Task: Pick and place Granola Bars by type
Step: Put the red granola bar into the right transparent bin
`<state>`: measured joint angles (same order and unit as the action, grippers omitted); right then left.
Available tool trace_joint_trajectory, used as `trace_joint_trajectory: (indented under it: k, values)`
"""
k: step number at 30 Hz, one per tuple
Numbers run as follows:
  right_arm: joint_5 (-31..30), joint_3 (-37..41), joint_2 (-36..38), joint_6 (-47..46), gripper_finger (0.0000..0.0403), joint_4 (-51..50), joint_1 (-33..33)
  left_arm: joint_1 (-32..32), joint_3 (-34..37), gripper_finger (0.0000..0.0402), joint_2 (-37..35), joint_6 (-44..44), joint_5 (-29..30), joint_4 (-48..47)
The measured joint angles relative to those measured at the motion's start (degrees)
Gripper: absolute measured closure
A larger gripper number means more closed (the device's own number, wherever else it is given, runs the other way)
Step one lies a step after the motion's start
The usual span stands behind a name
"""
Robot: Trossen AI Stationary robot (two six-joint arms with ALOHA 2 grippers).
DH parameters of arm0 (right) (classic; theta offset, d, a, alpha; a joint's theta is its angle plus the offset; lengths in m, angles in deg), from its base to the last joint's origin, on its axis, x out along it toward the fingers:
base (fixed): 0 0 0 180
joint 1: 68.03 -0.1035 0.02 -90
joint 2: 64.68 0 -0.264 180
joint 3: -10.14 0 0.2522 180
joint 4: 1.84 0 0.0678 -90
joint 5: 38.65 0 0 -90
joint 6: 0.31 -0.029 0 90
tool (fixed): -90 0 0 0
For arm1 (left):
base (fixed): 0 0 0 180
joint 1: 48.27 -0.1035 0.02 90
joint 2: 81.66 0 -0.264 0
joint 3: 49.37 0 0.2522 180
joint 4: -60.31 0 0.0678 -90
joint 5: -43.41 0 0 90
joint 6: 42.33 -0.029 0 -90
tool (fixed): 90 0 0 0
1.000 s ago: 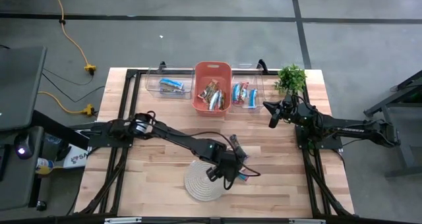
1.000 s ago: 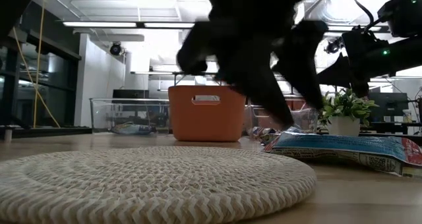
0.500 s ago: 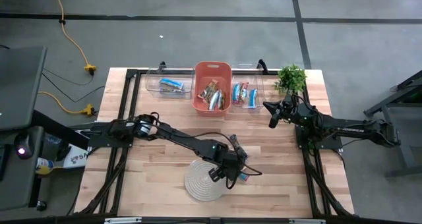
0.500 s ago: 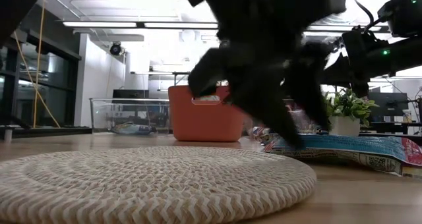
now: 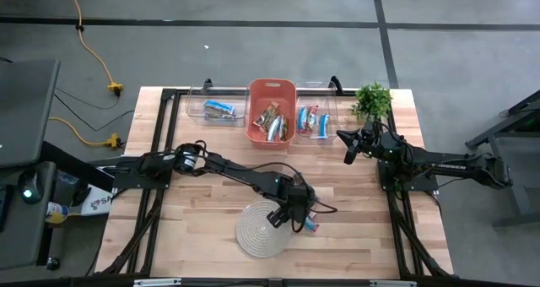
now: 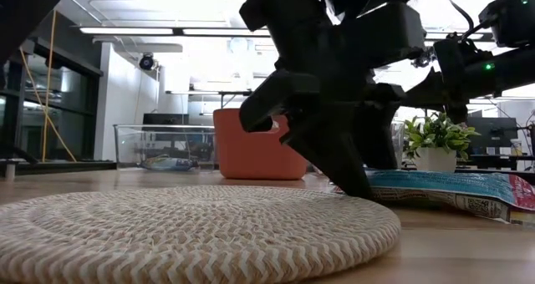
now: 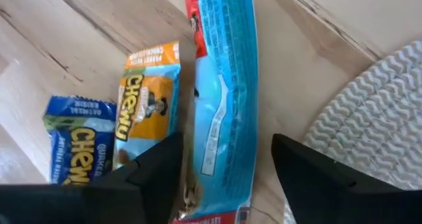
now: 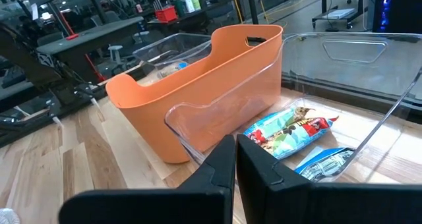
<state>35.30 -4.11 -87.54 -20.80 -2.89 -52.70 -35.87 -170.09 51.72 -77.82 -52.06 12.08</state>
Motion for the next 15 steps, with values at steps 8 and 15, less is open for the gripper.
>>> trace_joint_trajectory:
  k: [8, 15]
  values:
    - [-0.04, -0.01, 0.00, 0.00, 0.0402, 0.02, 0.00, -0.55, 0.00, 0.0241, 0.00, 1.28, -1.42, -0.27]
    - [-0.04, -0.01, 0.00, 0.00, 0.0402, 0.00, 0.00, -0.52, 0.00, 0.0284, 0.00, 1.30, -1.47, -0.03]
